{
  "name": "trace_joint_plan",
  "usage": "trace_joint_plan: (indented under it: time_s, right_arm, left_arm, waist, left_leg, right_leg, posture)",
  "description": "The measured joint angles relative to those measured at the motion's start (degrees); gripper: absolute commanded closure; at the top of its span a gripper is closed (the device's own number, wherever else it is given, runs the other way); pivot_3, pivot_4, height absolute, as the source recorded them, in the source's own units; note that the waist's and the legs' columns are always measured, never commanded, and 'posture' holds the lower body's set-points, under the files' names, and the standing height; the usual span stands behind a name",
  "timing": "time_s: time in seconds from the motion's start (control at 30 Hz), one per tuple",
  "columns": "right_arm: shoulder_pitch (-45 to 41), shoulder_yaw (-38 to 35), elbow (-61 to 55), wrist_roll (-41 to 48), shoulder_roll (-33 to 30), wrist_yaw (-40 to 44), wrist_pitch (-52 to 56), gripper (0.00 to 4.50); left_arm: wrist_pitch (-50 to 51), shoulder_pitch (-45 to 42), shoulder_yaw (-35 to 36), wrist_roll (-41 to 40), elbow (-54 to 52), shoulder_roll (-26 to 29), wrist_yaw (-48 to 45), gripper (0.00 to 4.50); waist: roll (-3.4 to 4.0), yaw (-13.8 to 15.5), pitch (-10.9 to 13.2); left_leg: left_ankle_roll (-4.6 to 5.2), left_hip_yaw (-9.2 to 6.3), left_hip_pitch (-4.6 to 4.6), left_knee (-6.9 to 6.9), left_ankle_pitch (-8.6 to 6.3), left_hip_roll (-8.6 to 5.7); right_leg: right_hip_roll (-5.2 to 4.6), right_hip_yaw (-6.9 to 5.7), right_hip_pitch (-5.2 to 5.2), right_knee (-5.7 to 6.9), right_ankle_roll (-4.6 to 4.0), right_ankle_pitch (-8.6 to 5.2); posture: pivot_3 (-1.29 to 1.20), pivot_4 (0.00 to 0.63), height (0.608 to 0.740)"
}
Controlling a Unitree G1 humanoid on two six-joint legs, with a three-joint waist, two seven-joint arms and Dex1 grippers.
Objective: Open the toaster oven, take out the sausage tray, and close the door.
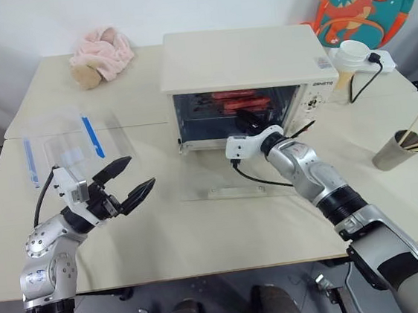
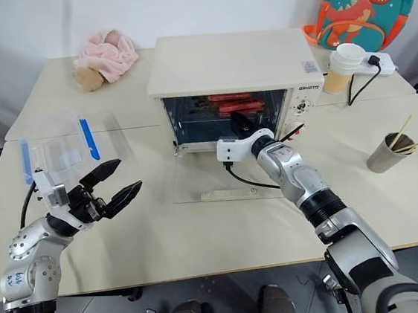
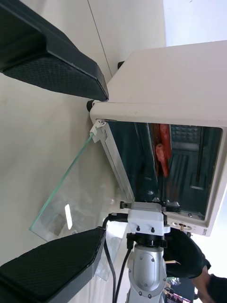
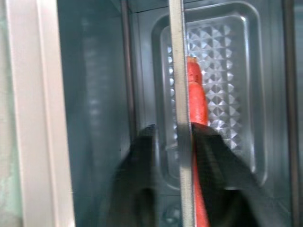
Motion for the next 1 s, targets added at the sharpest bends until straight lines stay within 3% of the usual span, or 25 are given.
trace_joint_plan:
  time_s: [0.7,1.0]
  right_arm:
    - [2.9,-0.6,-12.8,3.0,-4.4,13.8,0.1,4.47]
    - [13.0,-2.9,-26.1,3.3,-5.7,17.9,2.1,4.47]
  left_arm:
    - [-0.3,-1.2,-1.6,0.0,0.3,-0.4,-0.1,0.00]
    - [-0.5,-1.8,-1.6,0.0,2.3,-0.2,-0.4,0.00]
  waist:
    - [0.00,-0.4,0.0]
    - [0.00,-0.2,0.0]
  left_leg:
    - [-0.02,0.08,-0.05,-0.40,0.00,0.01]
    - [-0.02,0.13,-0.06,-0.41,0.00,0.00]
  right_leg:
    - [0.03,-0.05,-0.21,-0.14,0.00,0.00]
    - [0.03,-0.04,-0.24,-0.14,0.00,0.00]
  posture:
    - [0.00,0.150,0.740]
    - [0.00,0.150,0.740]
